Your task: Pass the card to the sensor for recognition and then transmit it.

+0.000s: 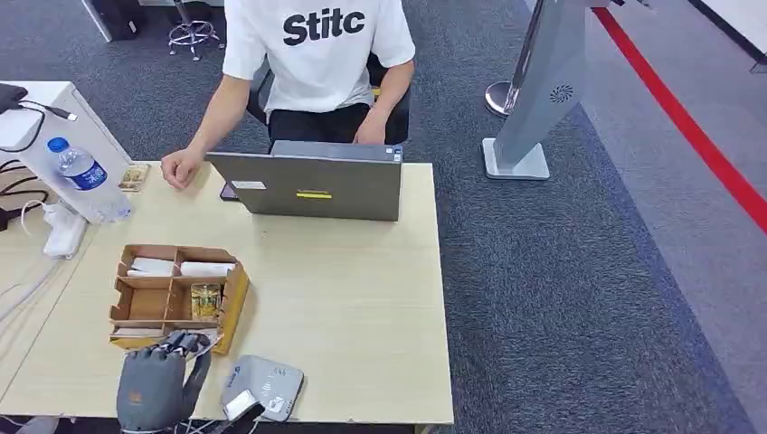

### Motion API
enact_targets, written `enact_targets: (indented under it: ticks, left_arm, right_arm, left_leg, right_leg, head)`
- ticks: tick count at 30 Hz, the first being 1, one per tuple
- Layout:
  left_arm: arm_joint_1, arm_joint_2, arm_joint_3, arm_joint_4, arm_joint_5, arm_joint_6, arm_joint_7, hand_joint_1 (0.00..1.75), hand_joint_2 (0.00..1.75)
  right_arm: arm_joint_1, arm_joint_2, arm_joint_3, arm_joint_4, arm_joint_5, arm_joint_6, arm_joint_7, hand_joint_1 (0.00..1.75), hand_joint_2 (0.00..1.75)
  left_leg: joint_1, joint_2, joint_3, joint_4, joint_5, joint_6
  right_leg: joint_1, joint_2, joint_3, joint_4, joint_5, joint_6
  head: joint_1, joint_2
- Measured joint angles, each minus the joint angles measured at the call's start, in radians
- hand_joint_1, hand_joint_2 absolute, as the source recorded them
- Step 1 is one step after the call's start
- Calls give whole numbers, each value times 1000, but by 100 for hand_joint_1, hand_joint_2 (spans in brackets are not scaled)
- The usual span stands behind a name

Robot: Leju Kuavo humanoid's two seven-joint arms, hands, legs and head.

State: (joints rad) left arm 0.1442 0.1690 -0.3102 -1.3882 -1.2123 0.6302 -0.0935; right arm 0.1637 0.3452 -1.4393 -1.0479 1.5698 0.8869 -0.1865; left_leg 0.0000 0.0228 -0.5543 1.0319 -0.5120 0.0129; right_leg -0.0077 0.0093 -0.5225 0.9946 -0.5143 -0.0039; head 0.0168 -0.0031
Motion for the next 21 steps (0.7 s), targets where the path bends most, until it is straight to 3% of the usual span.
enact_targets:
  ticks: [8,21]
  left_arm:
    - [-25,-14,-79,0,-22,-2,22,175,175]
    - [-26,-13,-108,0,-2,-26,41,175,175]
  right_arm:
    - [0,0,-4,0,0,3,0,0,175]
    - [-1,0,-14,0,0,10,0,0,175]
  left_leg:
    - [0,0,0,0,0,0]
    - [0,0,0,0,0,0]
  right_leg:
    - [0,0,0,0,0,0]
    - [1,0,0,0,0,0]
  head:
    - [0,0]
    - [0,0]
